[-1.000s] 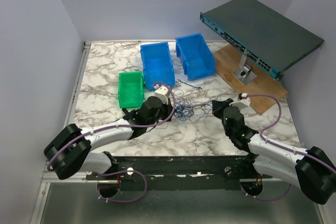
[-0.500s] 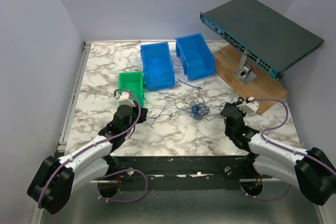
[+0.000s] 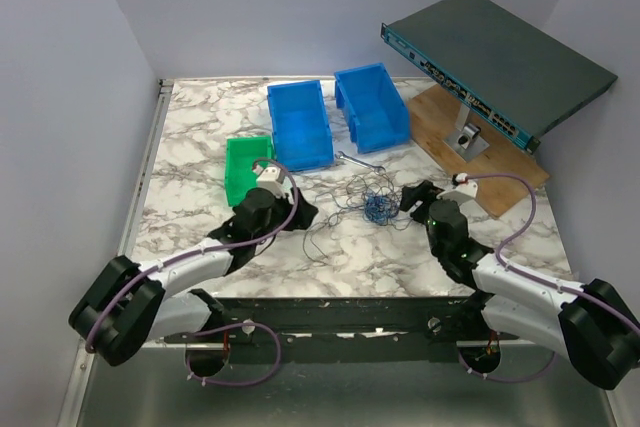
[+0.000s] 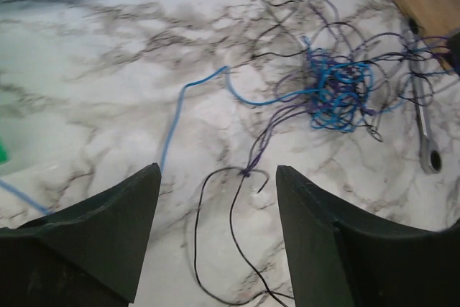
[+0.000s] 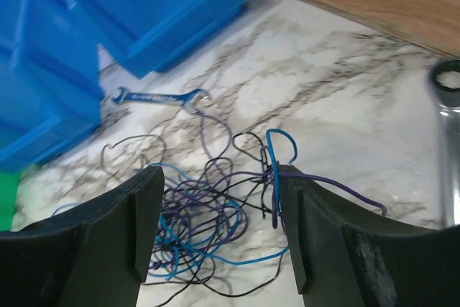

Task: Untangle the cables
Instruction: Untie the cable.

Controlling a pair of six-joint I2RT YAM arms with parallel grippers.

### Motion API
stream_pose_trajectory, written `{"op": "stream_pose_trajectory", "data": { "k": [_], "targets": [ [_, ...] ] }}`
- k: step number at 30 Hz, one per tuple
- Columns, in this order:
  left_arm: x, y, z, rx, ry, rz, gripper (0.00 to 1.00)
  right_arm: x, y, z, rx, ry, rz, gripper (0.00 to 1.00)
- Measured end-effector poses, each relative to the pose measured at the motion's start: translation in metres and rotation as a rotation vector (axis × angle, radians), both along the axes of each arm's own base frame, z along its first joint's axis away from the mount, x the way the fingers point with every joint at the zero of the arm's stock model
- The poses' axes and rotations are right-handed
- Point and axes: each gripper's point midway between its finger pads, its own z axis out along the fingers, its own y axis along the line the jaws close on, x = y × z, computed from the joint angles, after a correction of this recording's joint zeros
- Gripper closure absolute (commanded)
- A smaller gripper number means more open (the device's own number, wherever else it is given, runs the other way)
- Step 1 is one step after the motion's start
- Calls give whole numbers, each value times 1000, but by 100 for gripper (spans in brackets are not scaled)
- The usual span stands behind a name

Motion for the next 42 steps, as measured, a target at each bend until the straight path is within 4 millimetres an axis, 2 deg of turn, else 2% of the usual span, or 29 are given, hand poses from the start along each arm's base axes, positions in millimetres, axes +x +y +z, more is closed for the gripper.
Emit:
{"op": "stream_pose_trajectory", "data": {
  "k": [3,6,11,14,17,19,24,27,33,35,36,37,38,42],
  "targets": [
    [0,-30,17,6,-46,-86,30,1,19,5,-8,-18,117,29],
    [1,-50,25,-9,-89,-144,30,0,36,2,-21,-14,213,29],
    [3,-75,7,5,-139,-236,29,-4,48,-13,-48,29,296,29],
    [7,-93,-1,4,-210,-288,28,-4,49,-12,-45,25,304,29],
    [14,-101,-9,29,-236,-304,23,-3,50,-10,-42,20,304,29],
    [24,-108,-3,42,-282,-313,23,-3,50,-10,-41,18,304,29],
    [39,-125,25,47,-382,-328,36,-3,50,-10,-41,18,303,29],
    [48,-134,32,54,-402,-332,38,-3,50,-10,-41,18,303,29],
    [55,-137,25,88,-400,-336,36,-3,50,-10,-41,18,302,29],
    [59,-139,26,106,-399,-333,41,-3,50,-10,-41,18,302,29],
    [63,-141,28,112,-403,-331,47,-3,50,-10,-41,18,302,29],
    [69,-146,33,116,-413,-330,64,-3,50,-10,-41,18,302,29],
    [72,-148,34,119,-417,-331,71,-3,50,-10,-41,19,303,29],
    [77,-150,38,136,-455,-328,82,-3,50,-10,-42,19,302,29]
  ]
}}
